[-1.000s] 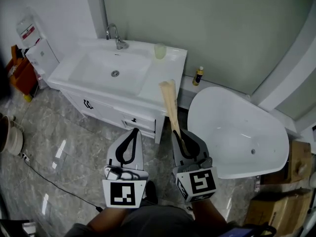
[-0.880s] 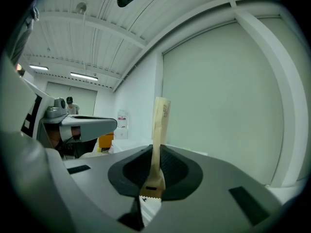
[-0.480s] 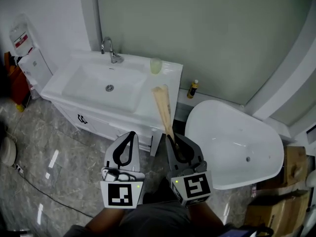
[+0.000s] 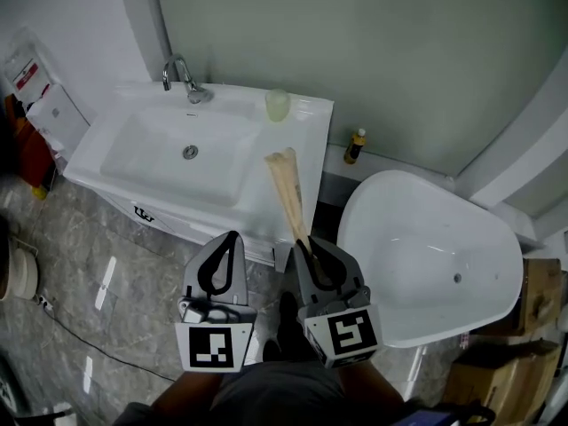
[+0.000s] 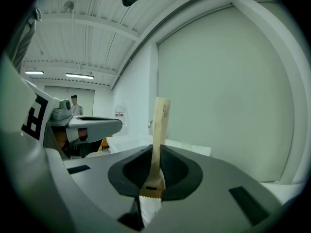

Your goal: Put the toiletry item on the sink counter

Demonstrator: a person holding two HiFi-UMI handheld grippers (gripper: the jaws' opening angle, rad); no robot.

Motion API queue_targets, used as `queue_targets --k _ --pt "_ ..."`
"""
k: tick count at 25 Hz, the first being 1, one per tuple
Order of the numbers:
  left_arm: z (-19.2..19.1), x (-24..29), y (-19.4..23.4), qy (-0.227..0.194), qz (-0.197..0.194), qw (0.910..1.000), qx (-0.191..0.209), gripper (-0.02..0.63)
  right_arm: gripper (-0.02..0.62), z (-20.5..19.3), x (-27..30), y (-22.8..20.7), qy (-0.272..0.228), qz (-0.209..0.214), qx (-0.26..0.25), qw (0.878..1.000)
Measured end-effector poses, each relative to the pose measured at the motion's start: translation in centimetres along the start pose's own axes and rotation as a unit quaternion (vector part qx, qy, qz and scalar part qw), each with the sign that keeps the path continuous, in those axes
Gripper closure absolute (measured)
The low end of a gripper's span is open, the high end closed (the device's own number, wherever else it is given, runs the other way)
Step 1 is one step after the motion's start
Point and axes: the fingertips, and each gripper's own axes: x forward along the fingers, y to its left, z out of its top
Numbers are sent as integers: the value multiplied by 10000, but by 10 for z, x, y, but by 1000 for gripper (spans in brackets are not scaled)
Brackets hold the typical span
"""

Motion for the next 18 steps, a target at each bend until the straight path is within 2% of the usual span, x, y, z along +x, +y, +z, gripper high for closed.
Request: queue_targets --k 9,18 --pt "4 87 2 92 42 9999 129 595 552 7 60 -60 25 175 116 9998" --pt "36 129 9 -215 267 9990 270 595 552 37 93 -95 -315 327 -52 9990"
